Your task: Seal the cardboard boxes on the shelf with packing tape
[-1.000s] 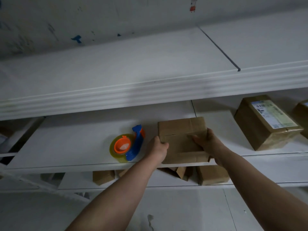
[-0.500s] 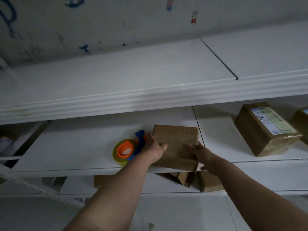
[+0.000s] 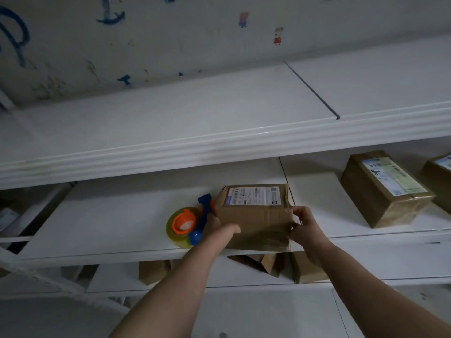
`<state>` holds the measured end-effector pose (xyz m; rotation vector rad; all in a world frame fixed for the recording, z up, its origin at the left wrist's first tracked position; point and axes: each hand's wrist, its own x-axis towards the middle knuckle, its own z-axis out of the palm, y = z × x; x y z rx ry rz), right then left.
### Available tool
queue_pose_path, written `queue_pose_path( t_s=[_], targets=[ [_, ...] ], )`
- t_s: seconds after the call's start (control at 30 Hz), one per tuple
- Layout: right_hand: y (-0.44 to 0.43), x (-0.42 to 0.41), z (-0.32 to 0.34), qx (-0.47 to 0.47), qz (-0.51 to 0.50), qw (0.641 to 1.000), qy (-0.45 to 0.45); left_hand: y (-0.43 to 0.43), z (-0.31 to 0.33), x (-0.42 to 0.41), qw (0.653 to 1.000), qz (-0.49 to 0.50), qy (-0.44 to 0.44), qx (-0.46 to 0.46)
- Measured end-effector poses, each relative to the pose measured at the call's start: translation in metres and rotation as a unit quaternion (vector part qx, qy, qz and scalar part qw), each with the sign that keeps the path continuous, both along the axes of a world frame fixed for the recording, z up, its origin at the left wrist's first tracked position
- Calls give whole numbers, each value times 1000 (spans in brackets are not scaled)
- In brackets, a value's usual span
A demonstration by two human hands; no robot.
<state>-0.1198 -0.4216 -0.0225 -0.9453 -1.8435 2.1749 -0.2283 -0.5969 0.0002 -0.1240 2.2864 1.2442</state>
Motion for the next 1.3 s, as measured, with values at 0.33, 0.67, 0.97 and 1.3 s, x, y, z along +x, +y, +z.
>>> queue_pose_path(
  t_s=[0.33,0.67,0.97,1.3],
  targets=[
    [5,-9,10,-23,28,998,-47,-14,9,-1,998,-65,-23,-5],
    [16,-15,10,100,-202,968,-110,7,35,-12,953,-195,133,-190],
    [12,-22,16,-67,-62,993,70,49,15,-10,965,-176,182,-63],
    [2,-25,4,205,-189,960,-8,71,15,17,960,-144,233,-57]
  ],
)
